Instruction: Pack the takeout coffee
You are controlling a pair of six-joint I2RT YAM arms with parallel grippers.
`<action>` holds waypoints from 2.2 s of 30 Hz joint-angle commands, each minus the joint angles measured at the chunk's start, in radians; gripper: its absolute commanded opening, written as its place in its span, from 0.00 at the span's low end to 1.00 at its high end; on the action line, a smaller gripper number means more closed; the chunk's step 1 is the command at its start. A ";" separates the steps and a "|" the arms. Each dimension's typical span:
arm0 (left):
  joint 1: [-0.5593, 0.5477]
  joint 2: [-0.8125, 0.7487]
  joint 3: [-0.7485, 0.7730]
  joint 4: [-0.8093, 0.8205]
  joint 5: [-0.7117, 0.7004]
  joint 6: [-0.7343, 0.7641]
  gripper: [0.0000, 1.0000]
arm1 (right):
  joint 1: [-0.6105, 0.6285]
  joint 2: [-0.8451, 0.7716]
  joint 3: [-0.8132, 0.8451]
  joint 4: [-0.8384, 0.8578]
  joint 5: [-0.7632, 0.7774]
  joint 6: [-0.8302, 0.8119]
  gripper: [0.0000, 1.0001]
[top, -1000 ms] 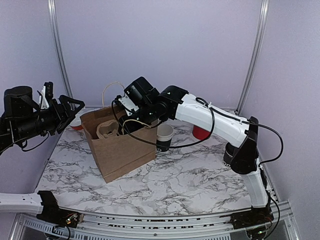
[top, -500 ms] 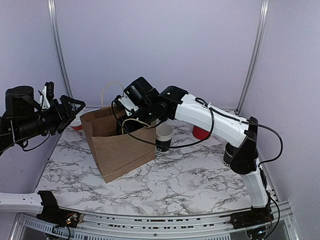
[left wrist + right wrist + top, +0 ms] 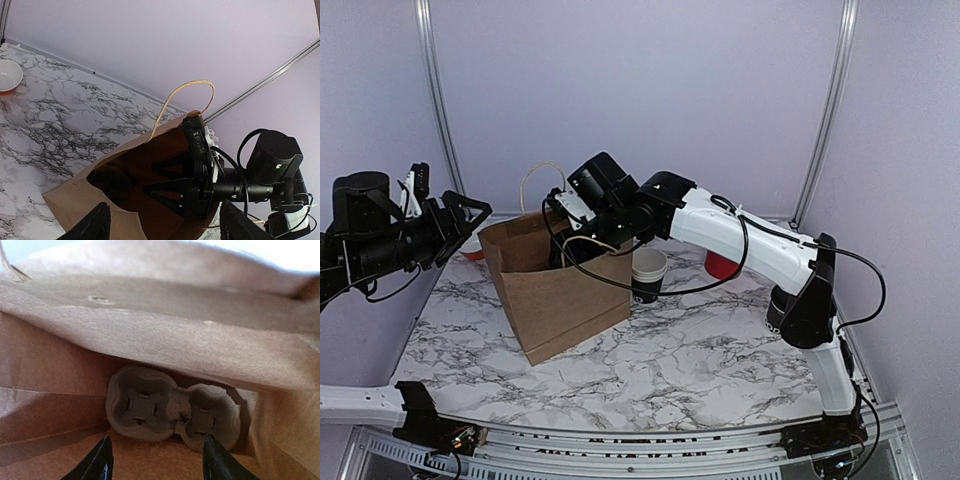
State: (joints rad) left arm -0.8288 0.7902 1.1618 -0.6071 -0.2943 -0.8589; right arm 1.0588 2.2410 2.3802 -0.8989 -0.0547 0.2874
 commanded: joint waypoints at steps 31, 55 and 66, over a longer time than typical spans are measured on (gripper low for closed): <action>0.063 0.265 0.197 -0.033 -0.068 0.368 0.79 | 0.036 -0.181 -0.096 0.238 0.051 -0.187 0.62; 0.281 0.439 0.266 0.054 0.308 0.561 0.72 | 0.037 -0.334 -0.294 0.567 0.319 -0.316 0.67; 0.322 0.497 0.272 0.160 0.495 0.535 0.42 | 0.034 -0.354 -0.281 0.563 0.500 -0.258 0.68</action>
State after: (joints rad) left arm -0.5121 1.2678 1.4075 -0.5243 0.0933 -0.3122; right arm 1.0859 1.9312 2.0773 -0.3477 0.3447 -0.0063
